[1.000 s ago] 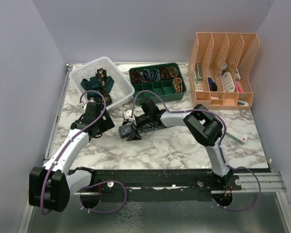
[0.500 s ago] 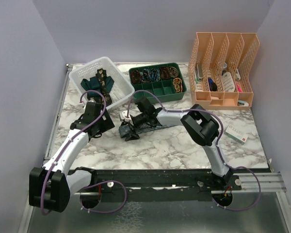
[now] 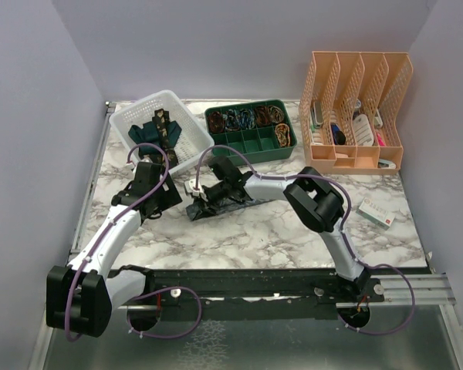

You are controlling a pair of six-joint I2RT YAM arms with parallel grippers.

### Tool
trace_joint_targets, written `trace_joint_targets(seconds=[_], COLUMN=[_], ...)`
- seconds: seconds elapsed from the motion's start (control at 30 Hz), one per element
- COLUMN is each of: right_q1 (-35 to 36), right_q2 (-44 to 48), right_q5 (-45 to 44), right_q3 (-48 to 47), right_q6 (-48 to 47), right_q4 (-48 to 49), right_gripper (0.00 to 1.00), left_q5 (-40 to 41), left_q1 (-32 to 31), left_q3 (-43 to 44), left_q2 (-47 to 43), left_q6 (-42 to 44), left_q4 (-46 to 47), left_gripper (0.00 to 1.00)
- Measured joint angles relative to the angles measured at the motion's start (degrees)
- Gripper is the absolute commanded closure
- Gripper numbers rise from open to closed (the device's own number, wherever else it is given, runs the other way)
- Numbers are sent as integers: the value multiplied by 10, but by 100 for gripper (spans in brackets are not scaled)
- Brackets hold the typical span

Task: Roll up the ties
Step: Roll the tie at the center of the board.

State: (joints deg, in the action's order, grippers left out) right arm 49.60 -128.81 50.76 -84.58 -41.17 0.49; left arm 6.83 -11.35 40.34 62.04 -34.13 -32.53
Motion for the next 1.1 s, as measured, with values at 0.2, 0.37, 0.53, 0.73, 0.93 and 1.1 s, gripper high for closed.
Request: trace_joint_targets(seconds=[0.2, 0.37, 0.53, 0.73, 0.93, 1.1], right_q1=[0, 0, 0, -7, -22, -38], right_q2=[1, 13, 41, 102, 164, 230], right_q5=[3, 10, 2, -44, -126, -191], right_q3=[3, 24, 64, 143, 201, 253], right_q6=[-10, -14, -5, 99, 239, 441], right_q4=[2, 7, 24, 141, 242, 281], right_gripper=[32, 16, 10, 0, 0, 13], left_q5=[0, 0, -7, -22, -30, -31], left_q1=[0, 0, 0, 0, 0, 0], left_q3=[0, 0, -6, -17, -23, -32], left_q2=[0, 2, 6, 8, 8, 7], left_q6=[3, 5, 8, 7, 3, -10], left_q4=[0, 1, 3, 14, 21, 35], left_gripper=[13, 14, 14, 13, 13, 13])
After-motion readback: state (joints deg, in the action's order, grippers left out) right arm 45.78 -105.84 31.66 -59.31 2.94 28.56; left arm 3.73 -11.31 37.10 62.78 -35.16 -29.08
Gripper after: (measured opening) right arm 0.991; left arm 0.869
